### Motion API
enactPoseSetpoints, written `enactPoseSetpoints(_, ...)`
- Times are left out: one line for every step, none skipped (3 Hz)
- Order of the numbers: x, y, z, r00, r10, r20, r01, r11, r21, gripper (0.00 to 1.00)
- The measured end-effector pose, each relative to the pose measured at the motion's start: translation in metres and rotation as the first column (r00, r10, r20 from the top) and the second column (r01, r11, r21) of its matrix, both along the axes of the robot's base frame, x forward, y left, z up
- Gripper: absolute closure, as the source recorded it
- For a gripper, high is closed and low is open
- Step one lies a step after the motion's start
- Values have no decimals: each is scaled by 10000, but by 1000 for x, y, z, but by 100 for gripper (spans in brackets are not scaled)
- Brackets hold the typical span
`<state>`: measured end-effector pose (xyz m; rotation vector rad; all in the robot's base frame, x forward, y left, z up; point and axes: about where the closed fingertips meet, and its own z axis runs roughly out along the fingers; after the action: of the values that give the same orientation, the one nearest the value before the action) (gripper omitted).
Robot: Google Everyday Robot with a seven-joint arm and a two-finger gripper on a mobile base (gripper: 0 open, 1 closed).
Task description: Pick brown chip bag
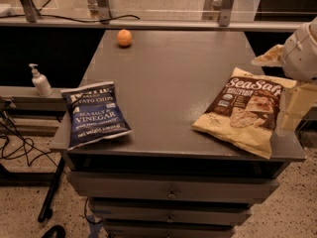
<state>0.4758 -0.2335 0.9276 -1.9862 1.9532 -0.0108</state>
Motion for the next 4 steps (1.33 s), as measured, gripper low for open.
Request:
enactPoseSetpoints(17, -8, -13, 9878, 1546, 211, -1548, 9879, 80, 0)
enactPoseSetpoints(19, -13, -24, 9433, 3313, 191, -3308, 9433, -261, 0)
enactPoseSetpoints(10, -15, -32, 8759, 4806, 423, -4746, 8741, -1035, 0)
enactPoseSetpoints(-3, -10, -51, 8150, 5759, 646, -5583, 8101, -1791, 0)
